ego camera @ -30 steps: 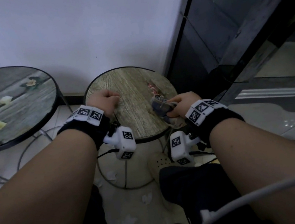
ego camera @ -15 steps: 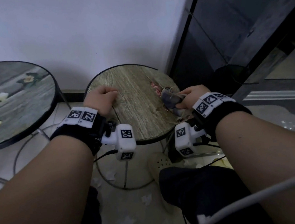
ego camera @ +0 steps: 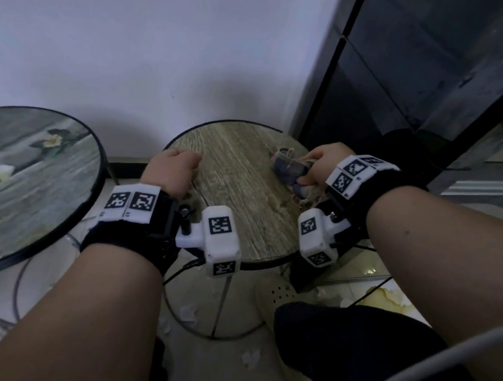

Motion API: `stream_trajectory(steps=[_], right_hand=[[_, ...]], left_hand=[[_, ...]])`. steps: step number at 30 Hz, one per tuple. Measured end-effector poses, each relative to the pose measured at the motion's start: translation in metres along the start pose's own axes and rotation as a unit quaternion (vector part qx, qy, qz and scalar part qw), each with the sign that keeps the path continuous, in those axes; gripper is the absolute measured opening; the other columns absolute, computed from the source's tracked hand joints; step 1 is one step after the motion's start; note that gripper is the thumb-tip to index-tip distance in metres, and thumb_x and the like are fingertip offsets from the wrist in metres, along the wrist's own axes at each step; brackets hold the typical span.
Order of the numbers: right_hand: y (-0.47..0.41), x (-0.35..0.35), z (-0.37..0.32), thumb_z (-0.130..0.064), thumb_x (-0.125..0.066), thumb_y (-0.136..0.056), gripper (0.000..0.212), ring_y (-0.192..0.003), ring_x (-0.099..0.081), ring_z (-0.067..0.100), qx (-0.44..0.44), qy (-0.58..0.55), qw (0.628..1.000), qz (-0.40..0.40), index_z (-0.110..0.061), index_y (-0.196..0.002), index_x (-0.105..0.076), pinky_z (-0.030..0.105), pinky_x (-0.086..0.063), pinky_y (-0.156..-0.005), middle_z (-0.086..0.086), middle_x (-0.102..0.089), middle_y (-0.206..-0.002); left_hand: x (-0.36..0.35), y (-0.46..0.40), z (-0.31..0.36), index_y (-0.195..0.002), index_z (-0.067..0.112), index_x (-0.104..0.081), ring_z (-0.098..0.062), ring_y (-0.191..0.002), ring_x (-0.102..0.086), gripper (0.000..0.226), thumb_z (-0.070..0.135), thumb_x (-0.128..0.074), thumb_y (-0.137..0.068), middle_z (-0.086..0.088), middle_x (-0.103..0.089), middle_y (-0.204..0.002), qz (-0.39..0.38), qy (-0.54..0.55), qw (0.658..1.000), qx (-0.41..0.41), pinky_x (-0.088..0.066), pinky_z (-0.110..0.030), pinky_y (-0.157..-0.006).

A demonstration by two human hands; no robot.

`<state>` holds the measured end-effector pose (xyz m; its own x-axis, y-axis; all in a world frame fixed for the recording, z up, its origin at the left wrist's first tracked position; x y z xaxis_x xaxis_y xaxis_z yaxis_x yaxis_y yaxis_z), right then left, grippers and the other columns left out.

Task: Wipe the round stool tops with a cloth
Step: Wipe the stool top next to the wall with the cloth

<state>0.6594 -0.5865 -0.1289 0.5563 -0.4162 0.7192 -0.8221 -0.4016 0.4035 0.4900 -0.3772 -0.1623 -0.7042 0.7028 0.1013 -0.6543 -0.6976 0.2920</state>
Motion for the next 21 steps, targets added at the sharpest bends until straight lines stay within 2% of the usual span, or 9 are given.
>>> stream_trajectory(steps=[3,7,9,11,13,15,18,21], right_hand=[[-0.007,-0.003,-0.012,0.001,-0.07,-0.079,0.034,-0.074,-0.054,0.009,0.014,0.037,0.999,-0.01,-0.011,-0.11,-0.067,0.016,-0.041,-0.062,-0.001,-0.06,-0.085],[-0.012,-0.007,-0.025,-0.002,-0.07,-0.079,0.035,-0.076,-0.056,0.009,0.018,0.045,0.999,-0.021,-0.01,-0.113,-0.066,0.018,-0.041,-0.065,-0.002,-0.06,-0.085],[-0.013,-0.007,-0.029,0.005,-0.065,-0.081,0.03,-0.053,-0.057,0.003,0.014,0.013,1.0,-0.02,-0.008,-0.108,-0.066,0.011,-0.04,-0.048,0.001,-0.058,-0.073],[-0.013,-0.007,-0.033,0.015,-0.057,-0.083,0.029,-0.026,-0.046,-0.002,0.006,-0.036,0.999,-0.011,-0.006,-0.102,-0.063,0.007,-0.03,-0.029,0.003,-0.052,-0.063],[-0.015,-0.007,-0.037,0.017,-0.053,-0.085,0.03,-0.02,-0.041,-0.001,0.003,-0.052,0.999,-0.003,-0.003,-0.104,-0.063,0.006,-0.026,-0.025,0.004,-0.051,-0.062],[-0.02,-0.009,-0.042,0.016,-0.054,-0.085,0.031,-0.023,-0.045,0.002,0.0,-0.053,0.999,-0.003,0.0,-0.109,-0.064,0.006,-0.025,-0.025,0.004,-0.052,-0.062],[-0.033,-0.011,-0.05,0.008,-0.063,-0.083,0.031,-0.046,-0.048,0.005,0.011,0.0,1.0,-0.007,-0.003,-0.111,-0.065,0.006,-0.027,-0.026,0.004,-0.057,-0.07],[-0.046,-0.014,-0.061,-0.003,-0.07,-0.081,0.034,-0.059,-0.049,0.006,0.035,0.056,0.998,-0.009,-0.007,-0.114,-0.066,0.009,-0.036,-0.039,0.004,-0.063,-0.089]], left_hand=[[-0.003,-0.007,0.002,-0.07,0.015,-0.054,-0.02,-0.07,-0.047,0.022,0.02,-0.055,-0.091,-0.005,-0.053,-0.072,-0.015,0.025,1.0,0.009,-0.036,-0.03,-0.063],[-0.004,-0.014,0.0,-0.069,0.013,-0.05,-0.016,-0.058,-0.038,0.025,0.018,-0.051,-0.093,-0.004,-0.047,-0.068,-0.014,0.061,0.998,0.031,-0.027,-0.025,-0.054],[-0.003,-0.017,-0.002,-0.07,0.014,-0.051,-0.016,-0.057,-0.039,0.024,0.02,-0.051,-0.093,-0.004,-0.048,-0.068,-0.006,0.075,0.996,0.04,-0.027,-0.025,-0.053],[0.0,-0.018,-0.003,-0.07,0.014,-0.051,-0.016,-0.057,-0.039,0.024,0.021,-0.052,-0.093,-0.003,-0.049,-0.069,0.004,0.086,0.995,0.052,-0.027,-0.025,-0.054],[0.003,-0.019,-0.003,-0.07,0.014,-0.051,-0.016,-0.058,-0.039,0.024,0.022,-0.051,-0.093,-0.003,-0.048,-0.069,0.004,0.095,0.993,0.066,-0.027,-0.025,-0.054],[0.005,-0.02,-0.003,-0.069,0.015,-0.05,-0.015,-0.058,-0.037,0.025,0.021,-0.048,-0.093,-0.002,-0.046,-0.069,-0.002,0.11,0.991,0.079,-0.025,-0.026,-0.054],[0.008,-0.022,0.0,-0.074,0.015,-0.051,-0.013,-0.057,-0.039,0.021,0.019,-0.048,-0.094,0.0,-0.049,-0.069,0.006,0.139,0.987,0.083,-0.027,-0.024,-0.054],[0.006,-0.022,0.002,-0.075,0.016,-0.051,-0.013,-0.058,-0.039,0.019,0.017,-0.048,-0.094,0.0,-0.049,-0.069,0.005,0.141,0.986,0.083,-0.028,-0.022,-0.055]])
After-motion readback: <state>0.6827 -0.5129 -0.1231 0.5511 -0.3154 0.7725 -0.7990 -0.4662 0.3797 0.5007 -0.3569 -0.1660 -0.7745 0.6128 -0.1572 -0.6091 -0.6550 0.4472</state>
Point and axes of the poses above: each hand's wrist, its own y-axis away from the middle knuckle, its own x-axis out of the back of the hand, z = x × y, the point moved 10 cm from there along -y, towards the middle knuckle
